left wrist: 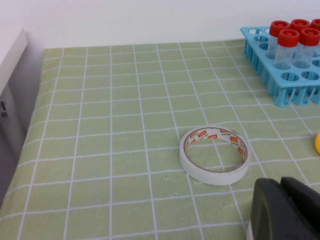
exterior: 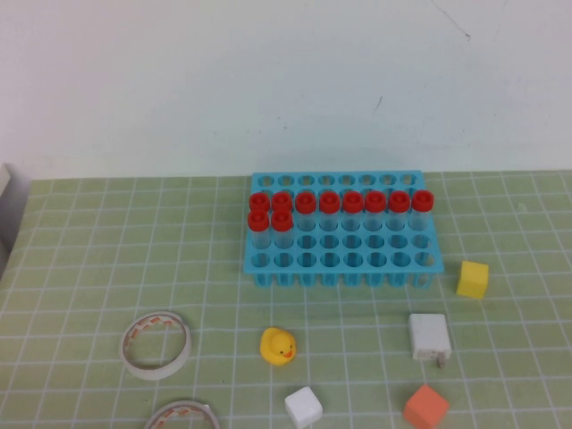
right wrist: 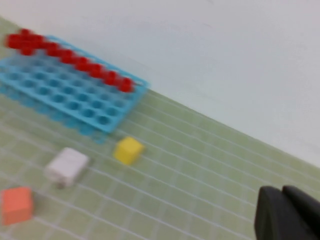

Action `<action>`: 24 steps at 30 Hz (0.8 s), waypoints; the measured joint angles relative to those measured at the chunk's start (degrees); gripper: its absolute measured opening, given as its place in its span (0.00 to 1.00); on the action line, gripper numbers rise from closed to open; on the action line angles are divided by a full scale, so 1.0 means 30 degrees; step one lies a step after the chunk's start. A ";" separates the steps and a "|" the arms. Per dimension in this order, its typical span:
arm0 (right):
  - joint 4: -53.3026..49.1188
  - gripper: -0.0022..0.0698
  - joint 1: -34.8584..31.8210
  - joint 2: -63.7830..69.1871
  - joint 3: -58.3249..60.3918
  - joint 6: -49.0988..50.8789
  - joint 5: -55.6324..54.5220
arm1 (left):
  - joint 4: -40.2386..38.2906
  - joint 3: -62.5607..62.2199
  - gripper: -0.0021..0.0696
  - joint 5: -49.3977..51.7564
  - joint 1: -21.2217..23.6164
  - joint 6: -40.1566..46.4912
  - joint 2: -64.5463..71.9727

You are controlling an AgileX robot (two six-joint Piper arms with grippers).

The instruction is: Place the test tubes

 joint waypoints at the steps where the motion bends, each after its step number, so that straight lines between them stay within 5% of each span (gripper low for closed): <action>1: 0.0000 0.03 -0.0967 -0.0028 0.0000 0.0000 0.0000 | 0.0000 0.0000 0.03 0.0000 0.0000 0.0000 0.0000; 9: 0.0000 0.03 -0.7654 -0.0083 0.0000 0.0000 0.0000 | 0.0000 0.0000 0.03 0.0000 0.0000 0.0000 0.0000; 19: 0.0056 0.03 -0.8701 -0.0115 0.0000 -0.0242 -0.0132 | 0.0000 0.0000 0.03 0.0000 0.0000 0.0000 0.0000; 24: 0.3642 0.03 -1.0662 -0.0413 0.0000 -0.3411 -0.2151 | 0.0000 0.0000 0.03 0.0000 0.0000 0.0000 0.0000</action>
